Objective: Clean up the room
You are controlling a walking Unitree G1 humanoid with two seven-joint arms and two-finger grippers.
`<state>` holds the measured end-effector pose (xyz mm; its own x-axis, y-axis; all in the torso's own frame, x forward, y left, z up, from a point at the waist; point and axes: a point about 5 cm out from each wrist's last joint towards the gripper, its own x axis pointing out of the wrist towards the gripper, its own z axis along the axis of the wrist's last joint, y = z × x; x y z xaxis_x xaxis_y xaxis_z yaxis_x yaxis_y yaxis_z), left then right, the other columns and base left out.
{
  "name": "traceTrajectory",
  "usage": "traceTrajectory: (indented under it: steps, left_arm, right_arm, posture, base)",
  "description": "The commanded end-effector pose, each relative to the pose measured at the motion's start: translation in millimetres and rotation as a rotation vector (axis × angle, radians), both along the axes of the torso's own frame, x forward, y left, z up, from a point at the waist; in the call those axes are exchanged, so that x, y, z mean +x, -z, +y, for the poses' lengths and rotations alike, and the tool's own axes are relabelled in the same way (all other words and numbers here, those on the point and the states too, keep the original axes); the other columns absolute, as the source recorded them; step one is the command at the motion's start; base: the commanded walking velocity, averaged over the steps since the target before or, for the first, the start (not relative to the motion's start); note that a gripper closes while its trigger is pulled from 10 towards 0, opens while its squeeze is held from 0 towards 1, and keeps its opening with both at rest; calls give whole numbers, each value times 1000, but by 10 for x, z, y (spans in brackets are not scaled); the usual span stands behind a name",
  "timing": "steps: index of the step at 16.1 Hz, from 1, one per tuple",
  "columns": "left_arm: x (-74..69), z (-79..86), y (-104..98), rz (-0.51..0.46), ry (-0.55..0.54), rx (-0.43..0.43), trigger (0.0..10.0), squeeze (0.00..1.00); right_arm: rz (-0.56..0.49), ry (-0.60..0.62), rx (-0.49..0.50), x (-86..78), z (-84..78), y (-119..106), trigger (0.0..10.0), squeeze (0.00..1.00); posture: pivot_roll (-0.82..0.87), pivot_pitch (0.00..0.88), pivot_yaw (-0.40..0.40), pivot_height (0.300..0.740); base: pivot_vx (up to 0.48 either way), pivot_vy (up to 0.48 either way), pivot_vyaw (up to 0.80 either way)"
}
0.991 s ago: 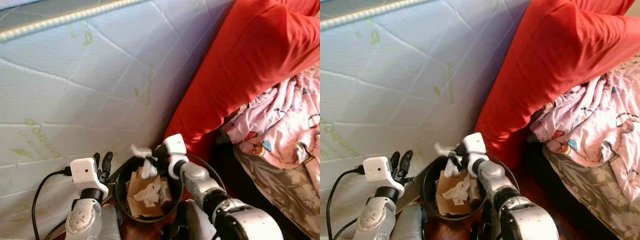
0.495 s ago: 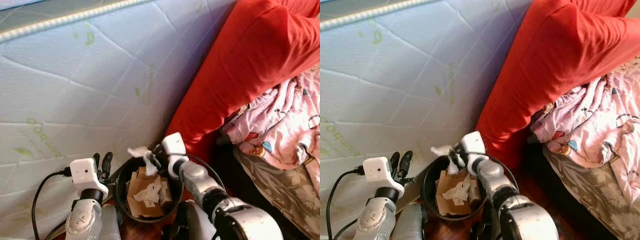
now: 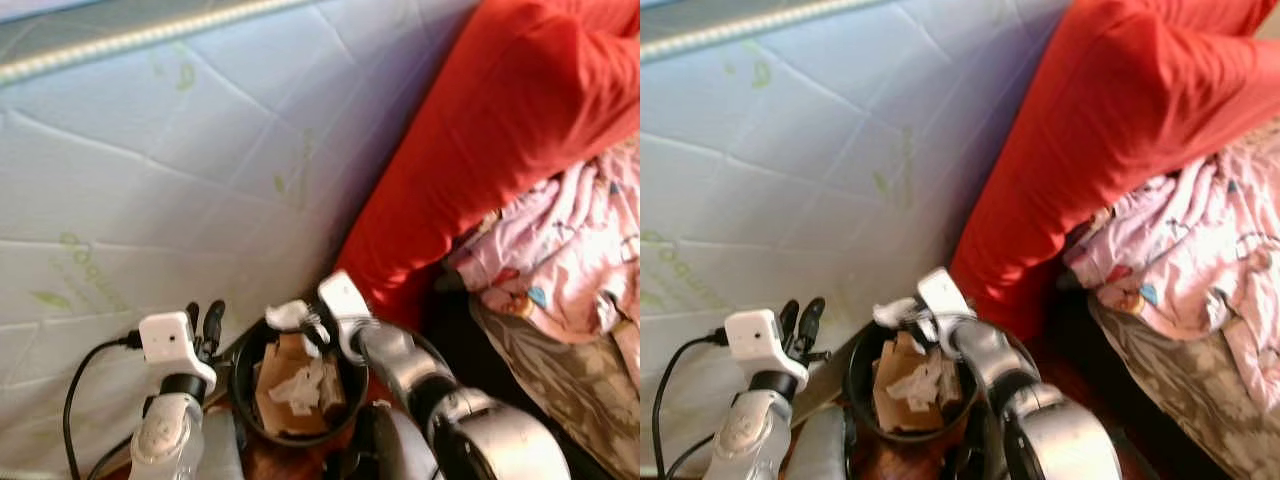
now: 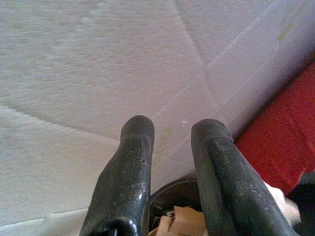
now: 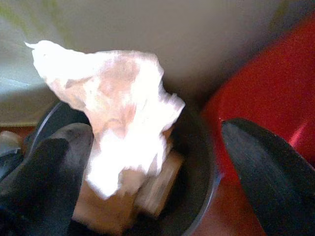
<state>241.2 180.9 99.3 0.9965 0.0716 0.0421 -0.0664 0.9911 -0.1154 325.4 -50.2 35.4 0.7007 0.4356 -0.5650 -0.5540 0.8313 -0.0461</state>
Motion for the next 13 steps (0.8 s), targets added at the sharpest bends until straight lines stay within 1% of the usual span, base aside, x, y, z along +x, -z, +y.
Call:
traceTrajectory:
  steps: [1,2,3,4,5,6,8,10,11,12,13]
  left_arm:
    - [-38,7,56,22,-5,-6,10000,0]
    - [-49,-21,80,31,4,-9,10000,0]
    - [-29,-55,78,30,12,-12,10000,0]
    - [-21,-61,74,28,14,-12,10000,0]
    - [-7,-64,61,22,14,-14,10000,0]
    - [-2,-66,56,19,13,-16,10000,0]
    - [-4,-57,56,21,11,-16,10000,0]
    - [-4,-52,55,21,10,-16,10000,0]
    - [-7,-40,55,22,5,-16,10000,0]
    - [-10,-33,57,23,1,-16,10000,0]
    - [-11,-33,58,23,1,-17,10000,0]
  right_arm:
    - [51,97,98,-41,-20,58,10000,0]
    - [-4,88,149,34,39,-63,10000,0]
    - [-45,31,114,115,81,-187,10000,0]
    - [-62,13,102,142,92,-229,10000,0]
    - [-53,28,99,159,55,-234,10000,0]
    - [-42,49,87,153,-34,-191,10000,0]
    - [0,59,69,90,-139,-73,10000,0]
    - [5,55,71,84,-142,-65,10000,0]
    - [7,52,65,84,-161,-61,0,0]
    - [6,65,57,98,-227,-61,0,0]
    - [7,68,59,107,-249,-68,0,0]
  posture:
    - [284,175,-141,617]
    - [277,168,-142,617]
    - [288,161,-140,617]
    - [288,161,-140,617]
    - [284,154,-141,617]
    - [284,154,-141,617]
    - [288,167,-143,617]
    - [288,173,-144,617]
    - [288,182,-145,617]
    - [287,185,-145,617]
    - [287,187,-145,617]
  base:
    - [0,0,0]
    - [0,0,0]
    - [0,0,0]
    - [0,0,0]
    - [0,0,0]
    - [0,0,0]
    - [0,0,0]
    - [0,0,0]
    - [0,0,0]
    - [0,0,0]
    - [0,0,0]
